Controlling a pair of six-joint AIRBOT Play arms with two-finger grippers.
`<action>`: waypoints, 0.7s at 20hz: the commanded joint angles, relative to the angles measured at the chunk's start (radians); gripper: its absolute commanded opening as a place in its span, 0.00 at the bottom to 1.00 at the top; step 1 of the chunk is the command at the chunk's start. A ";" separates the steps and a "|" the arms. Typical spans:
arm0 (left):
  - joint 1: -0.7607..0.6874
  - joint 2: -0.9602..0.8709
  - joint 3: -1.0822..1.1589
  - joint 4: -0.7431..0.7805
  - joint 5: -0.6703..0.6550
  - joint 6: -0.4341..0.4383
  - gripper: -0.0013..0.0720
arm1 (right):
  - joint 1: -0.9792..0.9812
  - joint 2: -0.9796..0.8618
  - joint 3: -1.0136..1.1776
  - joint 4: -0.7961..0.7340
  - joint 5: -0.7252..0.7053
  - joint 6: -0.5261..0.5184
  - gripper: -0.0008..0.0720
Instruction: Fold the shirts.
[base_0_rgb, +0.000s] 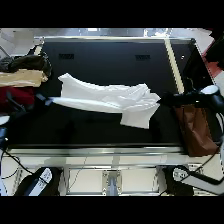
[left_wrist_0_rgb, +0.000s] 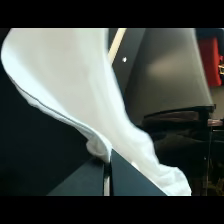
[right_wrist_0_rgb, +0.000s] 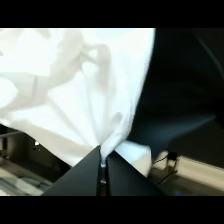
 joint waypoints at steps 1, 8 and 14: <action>0.000 0.155 0.280 0.167 -0.042 0.012 0.03 | -0.001 0.336 0.006 -0.007 0.116 0.002 0.04; 0.005 0.318 0.820 0.742 -0.165 -0.171 0.02 | -0.001 0.869 0.370 -0.115 -0.155 0.029 0.03; 0.004 0.222 1.089 0.790 -0.183 -0.171 0.02 | -0.001 0.702 0.659 -0.161 -0.163 0.035 0.03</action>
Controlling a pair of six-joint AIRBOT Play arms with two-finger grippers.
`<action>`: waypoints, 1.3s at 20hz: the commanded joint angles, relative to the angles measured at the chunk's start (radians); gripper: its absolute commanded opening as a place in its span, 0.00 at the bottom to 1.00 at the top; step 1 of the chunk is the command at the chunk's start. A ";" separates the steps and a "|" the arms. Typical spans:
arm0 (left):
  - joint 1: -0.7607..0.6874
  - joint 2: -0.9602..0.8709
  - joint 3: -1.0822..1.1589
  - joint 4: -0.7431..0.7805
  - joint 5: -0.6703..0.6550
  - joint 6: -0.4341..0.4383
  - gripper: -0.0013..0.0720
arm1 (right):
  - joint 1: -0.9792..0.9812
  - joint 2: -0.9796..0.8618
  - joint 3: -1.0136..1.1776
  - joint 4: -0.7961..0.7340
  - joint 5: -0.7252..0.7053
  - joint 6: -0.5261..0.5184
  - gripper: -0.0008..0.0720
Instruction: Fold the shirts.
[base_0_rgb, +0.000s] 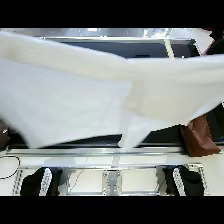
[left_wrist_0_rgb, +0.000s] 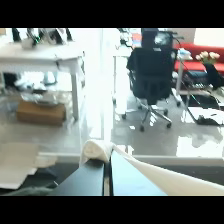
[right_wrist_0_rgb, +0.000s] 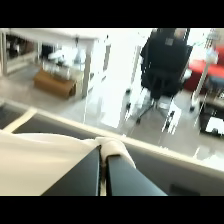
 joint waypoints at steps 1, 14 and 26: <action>0.001 -0.076 0.115 0.061 -0.067 -0.032 0.02 | -0.001 -0.117 0.112 -0.031 -0.024 0.042 0.03; -0.347 -0.998 0.109 0.447 -0.130 -0.254 0.02 | 0.193 -1.057 -0.138 -0.069 -0.200 0.075 0.03; -0.395 -1.128 0.109 0.646 -0.041 -0.401 0.03 | 0.205 -1.247 -0.028 -0.090 -0.288 0.086 0.03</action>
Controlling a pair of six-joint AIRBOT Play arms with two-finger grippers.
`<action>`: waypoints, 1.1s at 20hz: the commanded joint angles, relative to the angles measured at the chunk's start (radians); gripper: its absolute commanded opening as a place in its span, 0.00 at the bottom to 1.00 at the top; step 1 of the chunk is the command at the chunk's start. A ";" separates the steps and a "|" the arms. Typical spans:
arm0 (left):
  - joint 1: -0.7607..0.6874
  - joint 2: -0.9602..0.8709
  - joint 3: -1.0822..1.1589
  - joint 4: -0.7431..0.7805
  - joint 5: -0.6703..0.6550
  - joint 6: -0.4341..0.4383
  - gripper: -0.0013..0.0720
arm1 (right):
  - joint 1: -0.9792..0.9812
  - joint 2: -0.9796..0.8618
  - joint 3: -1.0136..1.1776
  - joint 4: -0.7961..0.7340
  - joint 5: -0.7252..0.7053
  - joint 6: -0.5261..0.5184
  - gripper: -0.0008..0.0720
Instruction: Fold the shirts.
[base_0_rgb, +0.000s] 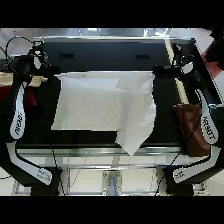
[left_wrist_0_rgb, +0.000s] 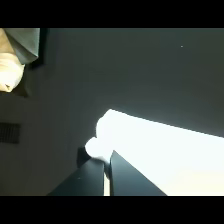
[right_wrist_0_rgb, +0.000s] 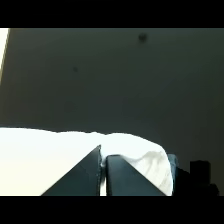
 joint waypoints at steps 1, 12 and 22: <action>-0.005 0.012 0.000 0.021 -0.071 -0.016 0.03 | 0.002 0.004 0.018 -0.056 0.159 0.003 0.03; -0.022 0.027 -0.171 0.055 -0.240 0.018 0.03 | 0.002 0.090 -0.262 -0.188 0.220 0.078 0.03; -0.024 0.027 -0.204 0.055 -0.247 0.018 0.04 | 0.079 0.030 -0.262 -0.192 0.248 0.078 0.04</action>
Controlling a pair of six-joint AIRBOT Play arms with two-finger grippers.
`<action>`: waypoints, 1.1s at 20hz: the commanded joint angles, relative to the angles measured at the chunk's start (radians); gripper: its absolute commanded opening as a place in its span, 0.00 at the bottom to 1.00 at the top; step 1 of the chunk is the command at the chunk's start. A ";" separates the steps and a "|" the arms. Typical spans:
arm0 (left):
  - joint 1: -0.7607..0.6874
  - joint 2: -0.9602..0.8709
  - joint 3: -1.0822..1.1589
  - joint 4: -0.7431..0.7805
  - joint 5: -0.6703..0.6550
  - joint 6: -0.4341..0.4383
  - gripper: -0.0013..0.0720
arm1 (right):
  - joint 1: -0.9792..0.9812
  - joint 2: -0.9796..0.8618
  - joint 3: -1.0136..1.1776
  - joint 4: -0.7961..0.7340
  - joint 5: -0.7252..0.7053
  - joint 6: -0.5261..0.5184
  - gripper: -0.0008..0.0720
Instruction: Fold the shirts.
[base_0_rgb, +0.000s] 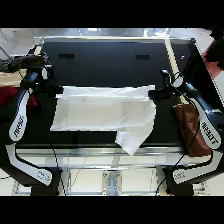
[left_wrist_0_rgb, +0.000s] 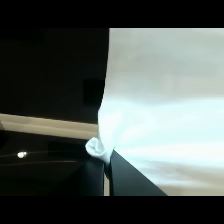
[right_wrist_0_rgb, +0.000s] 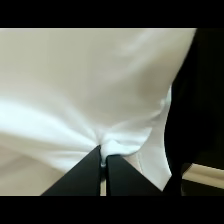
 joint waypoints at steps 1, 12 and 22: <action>-0.001 0.000 -0.004 -0.004 -0.002 0.000 0.04 | 0.035 -0.027 -0.002 -0.003 0.053 0.000 0.04; 0.020 0.187 -0.004 0.090 0.026 0.001 0.52 | -0.057 0.134 0.042 -0.160 0.190 0.132 0.39; 0.356 0.904 -0.450 0.137 0.068 -0.045 0.52 | -0.233 0.780 -0.494 -0.013 0.139 0.218 0.62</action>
